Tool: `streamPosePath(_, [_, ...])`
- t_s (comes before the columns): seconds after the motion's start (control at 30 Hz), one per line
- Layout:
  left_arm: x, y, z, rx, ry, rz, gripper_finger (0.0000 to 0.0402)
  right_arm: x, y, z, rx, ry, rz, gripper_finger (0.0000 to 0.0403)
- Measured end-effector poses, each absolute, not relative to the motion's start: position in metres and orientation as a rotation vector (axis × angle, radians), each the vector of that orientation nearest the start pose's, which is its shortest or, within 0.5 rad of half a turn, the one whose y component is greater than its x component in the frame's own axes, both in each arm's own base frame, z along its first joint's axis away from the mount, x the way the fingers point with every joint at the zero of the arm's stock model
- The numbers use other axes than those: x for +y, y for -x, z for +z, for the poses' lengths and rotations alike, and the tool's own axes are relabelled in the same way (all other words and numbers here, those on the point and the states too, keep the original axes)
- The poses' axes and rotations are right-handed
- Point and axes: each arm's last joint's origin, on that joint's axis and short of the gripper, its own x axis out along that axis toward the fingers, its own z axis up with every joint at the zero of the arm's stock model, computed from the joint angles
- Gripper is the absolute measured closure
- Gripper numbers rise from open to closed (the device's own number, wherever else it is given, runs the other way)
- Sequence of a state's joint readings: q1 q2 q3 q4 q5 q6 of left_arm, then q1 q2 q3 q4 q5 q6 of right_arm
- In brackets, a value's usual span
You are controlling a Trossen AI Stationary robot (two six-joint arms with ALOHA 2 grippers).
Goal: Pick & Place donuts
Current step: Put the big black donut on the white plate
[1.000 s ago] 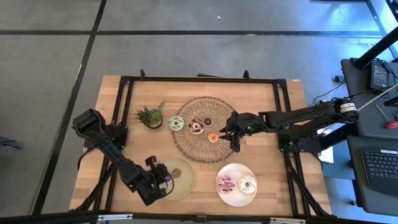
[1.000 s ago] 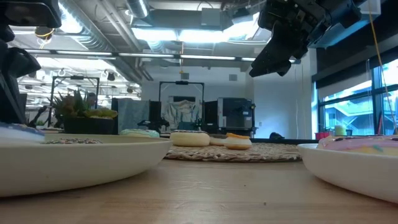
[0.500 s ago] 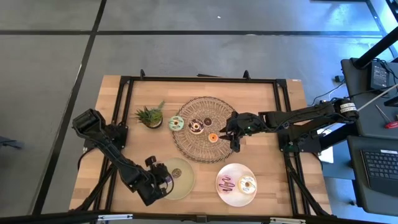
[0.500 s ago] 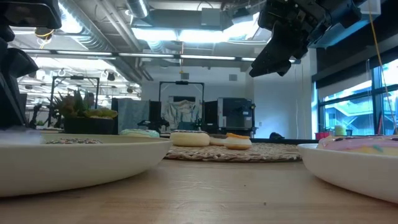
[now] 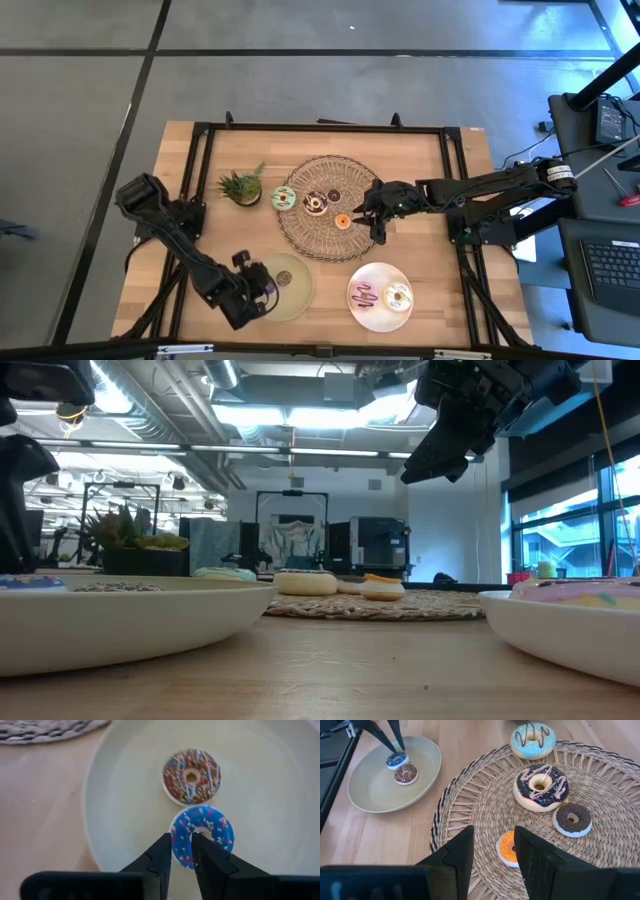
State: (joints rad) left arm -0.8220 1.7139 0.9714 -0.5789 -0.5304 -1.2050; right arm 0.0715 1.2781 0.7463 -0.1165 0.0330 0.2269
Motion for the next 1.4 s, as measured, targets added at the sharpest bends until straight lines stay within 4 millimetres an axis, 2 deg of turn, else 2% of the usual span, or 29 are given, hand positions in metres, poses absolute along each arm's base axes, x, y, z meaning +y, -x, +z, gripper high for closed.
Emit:
streamPosePath(0.13, [-0.204,-0.217,0.163,0.878,0.274,0.425,0.0333,0.018,-0.262,0.225,0.649,-0.185,-0.036,0.0260])
streamPosePath(0.27, [-0.188,-0.227,0.172,0.768,0.262,0.519,0.0336,0.018,-0.262,0.225,0.648,-0.185,-0.036,0.0260])
streamPosePath(0.57, [-0.140,-0.259,0.176,0.804,0.241,0.623,0.0332,0.018,-0.271,0.237,0.500,-0.173,-0.013,0.0260])
streamPosePath(0.67, [-0.130,-0.263,0.179,0.764,0.223,0.672,0.0335,0.018,-0.273,0.239,0.466,-0.162,-0.008,0.0260])
streamPosePath(0.77, [-0.124,-0.260,0.194,0.677,0.170,0.702,0.0338,0.014,-0.276,0.243,0.413,-0.173,-0.021,0.0256])
streamPosePath(0.97, [-0.115,-0.247,0.236,0.626,0.123,0.581,0.0352,0.004,-0.283,0.262,0.263,-0.120,-0.013,0.0211])
streamPosePath(1.13, [-0.118,-0.247,0.263,0.591,0.100,0.335,0.0362,0.000,-0.302,0.270,0.248,-0.045,-0.010,0.0157])
streamPosePath(1.23, [-0.122,-0.251,0.276,0.530,0.077,0.173,0.0363,-0.005,-0.319,0.264,0.286,-0.049,-0.029,0.0132])
streamPosePath(1.4, [-0.122,-0.263,0.289,0.434,0.002,-0.059,0.0364,-0.025,-0.344,0.239,0.441,-0.067,-0.089,0.0111])
